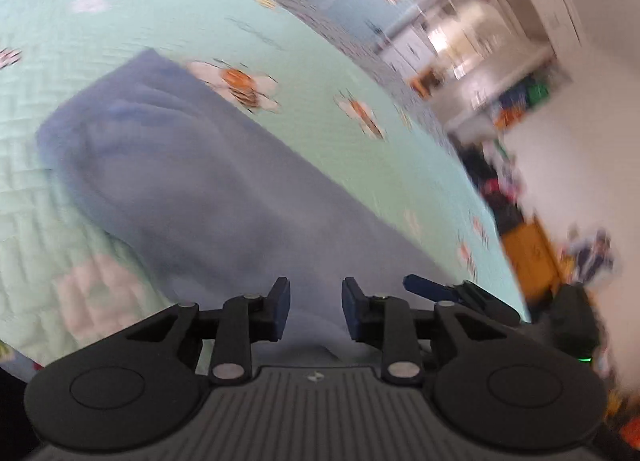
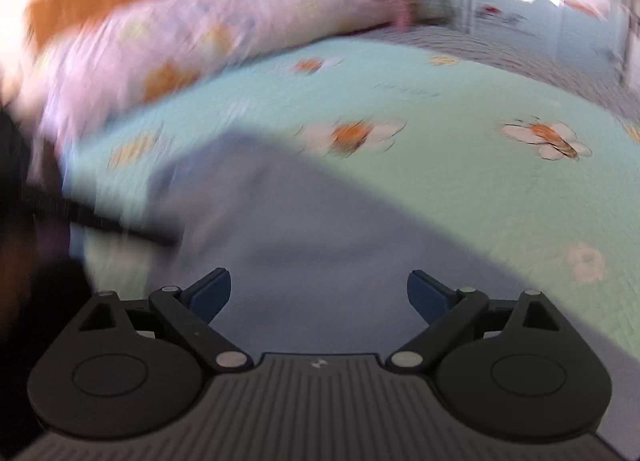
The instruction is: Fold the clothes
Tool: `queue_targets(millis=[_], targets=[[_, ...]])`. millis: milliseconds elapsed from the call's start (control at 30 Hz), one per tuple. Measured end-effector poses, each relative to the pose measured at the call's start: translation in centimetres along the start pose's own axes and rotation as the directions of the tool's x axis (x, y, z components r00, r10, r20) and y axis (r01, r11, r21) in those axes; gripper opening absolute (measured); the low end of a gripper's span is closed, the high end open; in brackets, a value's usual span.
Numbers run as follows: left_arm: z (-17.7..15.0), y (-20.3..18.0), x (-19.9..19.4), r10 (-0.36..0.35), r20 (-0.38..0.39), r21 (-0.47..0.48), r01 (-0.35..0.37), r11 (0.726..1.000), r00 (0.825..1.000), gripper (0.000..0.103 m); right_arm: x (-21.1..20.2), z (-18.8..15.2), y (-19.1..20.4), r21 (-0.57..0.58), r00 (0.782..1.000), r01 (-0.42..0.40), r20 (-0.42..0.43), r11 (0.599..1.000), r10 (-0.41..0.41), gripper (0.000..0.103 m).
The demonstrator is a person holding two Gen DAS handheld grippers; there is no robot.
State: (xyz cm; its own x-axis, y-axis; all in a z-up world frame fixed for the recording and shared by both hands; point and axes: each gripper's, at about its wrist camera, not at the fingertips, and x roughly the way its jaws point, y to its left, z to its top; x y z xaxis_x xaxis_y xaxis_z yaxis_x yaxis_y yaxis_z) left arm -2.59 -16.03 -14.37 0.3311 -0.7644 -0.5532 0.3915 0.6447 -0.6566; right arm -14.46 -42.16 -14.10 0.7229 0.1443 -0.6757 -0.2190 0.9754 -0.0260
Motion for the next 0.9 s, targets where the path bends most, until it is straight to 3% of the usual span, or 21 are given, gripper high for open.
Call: queue_targets(millis=[67,167,267,400,500,567,633,700,800,867,900], targets=[[-0.3,-0.7,0.5,0.003,-0.014,0.028,-0.003,1.0,1.0,0.032,-0.4,-3.3,-1.5,0.062,0.994,0.106,-0.029,0.992,-0.104,0.096],[-0.6,-1.7,1.3,0.009,-0.036,0.071,-0.007,0.997,0.999,0.03,-4.6,-6.2,-4.3,0.268,0.992,0.105,0.042,0.958,-0.121,0.096],[-1.0,-2.7,2.0,0.016,-0.057,0.114,-0.009,0.993,0.998,0.031,-7.7,-7.3,-5.2,0.316,0.975,0.179,0.072,0.931,-0.212,0.096],[-1.5,-4.0,3.0,0.026,-0.085,0.17,-0.011,0.985,0.996,0.035,-6.9,-8.6,-9.3,0.423,0.963,0.219,0.05,0.879,-0.264,0.096],[-2.3,-5.2,5.5,0.043,-0.133,0.221,-0.013,0.975,0.99,0.037,-5.1,-8.7,-11.2,0.449,0.947,0.3,-0.034,0.842,-0.319,0.096],[-3.0,-5.6,7.7,0.069,-0.179,0.245,-0.024,0.969,0.981,0.037,-5.7,-8.0,-11.8,0.498,0.954,0.247,0.028,0.831,-0.3,0.096],[-3.7,-5.1,8.5,0.1,-0.194,0.252,-0.049,0.966,0.976,0.037,-5.6,-6.8,-12.2,0.479,0.958,0.209,0.074,0.853,-0.276,0.096],[-3.3,-5.5,8.5,0.103,-0.202,0.248,-0.051,0.967,0.974,0.037,-4.1,-6.4,-13.5,0.43,0.956,0.26,0.009,0.865,-0.292,0.096],[-2.5,-6.6,8.1,0.101,-0.203,0.259,-0.046,0.965,0.974,0.037,-2.4,-7.8,-16.7,0.375,0.931,0.364,-0.115,0.852,-0.347,0.096],[-2.7,-7.4,8.5,0.095,-0.213,0.274,-0.034,0.961,0.972,0.038,-4.5,-9.6,-19.8,0.431,0.933,0.345,-0.062,0.834,-0.354,0.096],[-2.8,-7.9,8.7,0.093,-0.218,0.281,-0.028,0.959,0.972,0.039,-5.5,-10.2,-20.8,0.455,0.919,0.374,-0.065,0.808,-0.389,0.096]])
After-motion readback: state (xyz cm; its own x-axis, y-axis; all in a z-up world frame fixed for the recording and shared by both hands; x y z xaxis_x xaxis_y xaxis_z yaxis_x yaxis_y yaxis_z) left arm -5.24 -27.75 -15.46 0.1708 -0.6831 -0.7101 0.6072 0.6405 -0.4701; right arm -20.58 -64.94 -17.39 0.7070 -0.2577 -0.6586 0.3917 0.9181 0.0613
